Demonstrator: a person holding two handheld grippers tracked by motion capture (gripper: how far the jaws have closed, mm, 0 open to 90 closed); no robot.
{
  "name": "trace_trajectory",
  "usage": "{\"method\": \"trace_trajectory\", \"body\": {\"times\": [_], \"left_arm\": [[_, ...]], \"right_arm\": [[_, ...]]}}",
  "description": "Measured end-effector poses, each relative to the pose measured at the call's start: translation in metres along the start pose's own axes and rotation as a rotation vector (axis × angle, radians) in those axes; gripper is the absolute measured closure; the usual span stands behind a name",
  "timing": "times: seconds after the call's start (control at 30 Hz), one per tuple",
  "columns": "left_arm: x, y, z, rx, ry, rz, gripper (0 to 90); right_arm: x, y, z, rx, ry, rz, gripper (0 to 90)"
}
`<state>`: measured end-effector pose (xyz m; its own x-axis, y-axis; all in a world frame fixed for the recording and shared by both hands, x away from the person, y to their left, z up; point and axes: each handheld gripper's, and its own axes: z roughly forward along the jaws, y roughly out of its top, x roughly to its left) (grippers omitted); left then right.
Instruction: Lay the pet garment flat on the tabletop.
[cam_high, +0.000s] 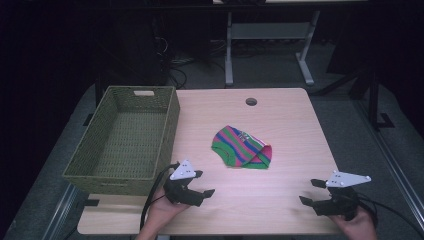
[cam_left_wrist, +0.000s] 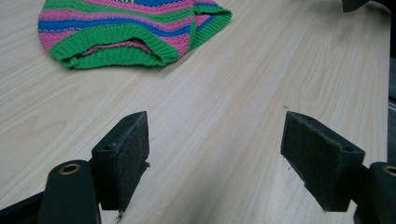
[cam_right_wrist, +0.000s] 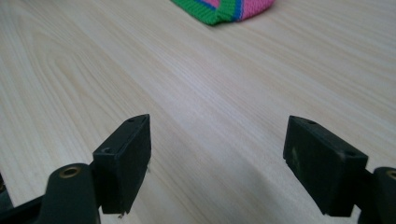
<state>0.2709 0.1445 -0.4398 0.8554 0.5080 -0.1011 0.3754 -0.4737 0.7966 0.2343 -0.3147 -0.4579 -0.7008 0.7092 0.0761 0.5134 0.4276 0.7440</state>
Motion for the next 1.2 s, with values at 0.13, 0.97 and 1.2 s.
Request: {"method": "trace_trajectory", "body": {"times": [0.13,0.97,1.2], "left_arm": [[0.0,-0.001,0.001,0.012,-0.002,0.007,23.1],[0.001,0.0,-0.004,-0.008,-0.011,0.006,22.6],[0.001,0.0,-0.004,-0.001,-0.012,0.01,22.2]], "right_arm": [[-0.002,-0.002,0.001,0.011,0.0,0.01,23.0],[-0.005,0.1,0.019,0.047,0.16,-0.064,19.8],[-0.013,0.126,0.039,0.082,0.184,-0.066,19.9]]}}
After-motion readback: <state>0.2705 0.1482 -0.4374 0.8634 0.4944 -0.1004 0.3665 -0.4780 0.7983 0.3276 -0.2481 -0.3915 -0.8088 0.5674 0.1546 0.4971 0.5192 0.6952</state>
